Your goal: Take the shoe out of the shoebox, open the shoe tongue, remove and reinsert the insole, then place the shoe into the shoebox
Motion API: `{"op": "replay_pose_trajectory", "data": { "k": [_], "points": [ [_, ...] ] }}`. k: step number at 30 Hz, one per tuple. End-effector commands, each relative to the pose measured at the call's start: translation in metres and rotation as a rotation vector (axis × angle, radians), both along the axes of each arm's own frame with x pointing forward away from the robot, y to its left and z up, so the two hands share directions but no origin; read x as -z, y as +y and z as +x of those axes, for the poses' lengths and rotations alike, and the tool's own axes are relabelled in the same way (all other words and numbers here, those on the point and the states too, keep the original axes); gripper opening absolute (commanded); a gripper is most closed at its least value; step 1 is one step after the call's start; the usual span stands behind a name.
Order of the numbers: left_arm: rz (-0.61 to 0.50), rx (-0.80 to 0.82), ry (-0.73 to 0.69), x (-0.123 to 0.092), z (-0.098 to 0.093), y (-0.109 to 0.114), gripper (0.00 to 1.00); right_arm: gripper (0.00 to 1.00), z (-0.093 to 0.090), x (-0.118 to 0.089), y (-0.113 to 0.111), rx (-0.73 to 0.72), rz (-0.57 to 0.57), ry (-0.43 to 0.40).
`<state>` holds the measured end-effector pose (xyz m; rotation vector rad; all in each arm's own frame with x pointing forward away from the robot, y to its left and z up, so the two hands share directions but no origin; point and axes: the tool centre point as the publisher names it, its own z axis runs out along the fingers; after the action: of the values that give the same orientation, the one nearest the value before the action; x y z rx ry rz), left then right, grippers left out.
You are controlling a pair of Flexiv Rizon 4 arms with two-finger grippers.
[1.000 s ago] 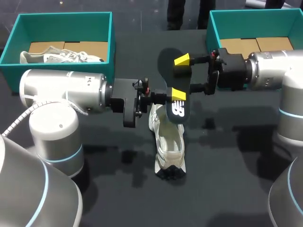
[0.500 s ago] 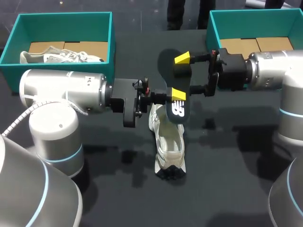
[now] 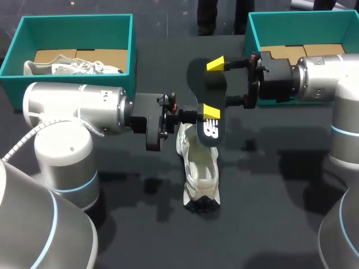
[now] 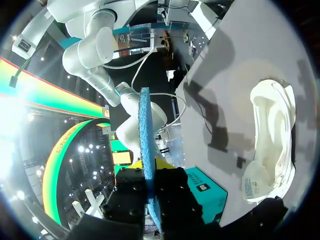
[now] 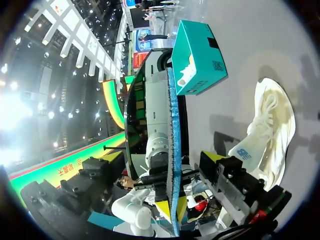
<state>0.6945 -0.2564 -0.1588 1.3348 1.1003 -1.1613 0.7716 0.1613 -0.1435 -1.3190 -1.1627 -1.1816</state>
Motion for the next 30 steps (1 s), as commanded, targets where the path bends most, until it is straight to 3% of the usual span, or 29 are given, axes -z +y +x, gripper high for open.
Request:
{"op": "replay_pose_trajectory", "data": {
  "k": [1,11,15,20,30],
  "points": [
    [0.0,-0.001,-0.001,0.001,0.0,-0.001,0.0,1.0,-0.005,-0.002,-0.011,0.043,0.017,-0.014],
    [0.0,-0.001,-0.001,0.001,0.0,-0.001,0.0,1.0,-0.017,0.004,-0.019,0.062,0.03,-0.06],
    [0.0,-0.001,-0.001,0.001,0.0,-0.001,0.0,0.78,-0.023,0.003,-0.017,0.071,0.016,-0.081],
    [0.0,-0.001,-0.001,0.001,0.0,-0.001,0.0,0.43,-0.029,0.007,-0.014,0.07,-0.005,-0.084],
    [0.0,-0.001,-0.001,0.001,0.0,-0.001,0.0,0.42,-0.035,0.012,-0.006,0.05,-0.011,-0.089]
  ]
}}
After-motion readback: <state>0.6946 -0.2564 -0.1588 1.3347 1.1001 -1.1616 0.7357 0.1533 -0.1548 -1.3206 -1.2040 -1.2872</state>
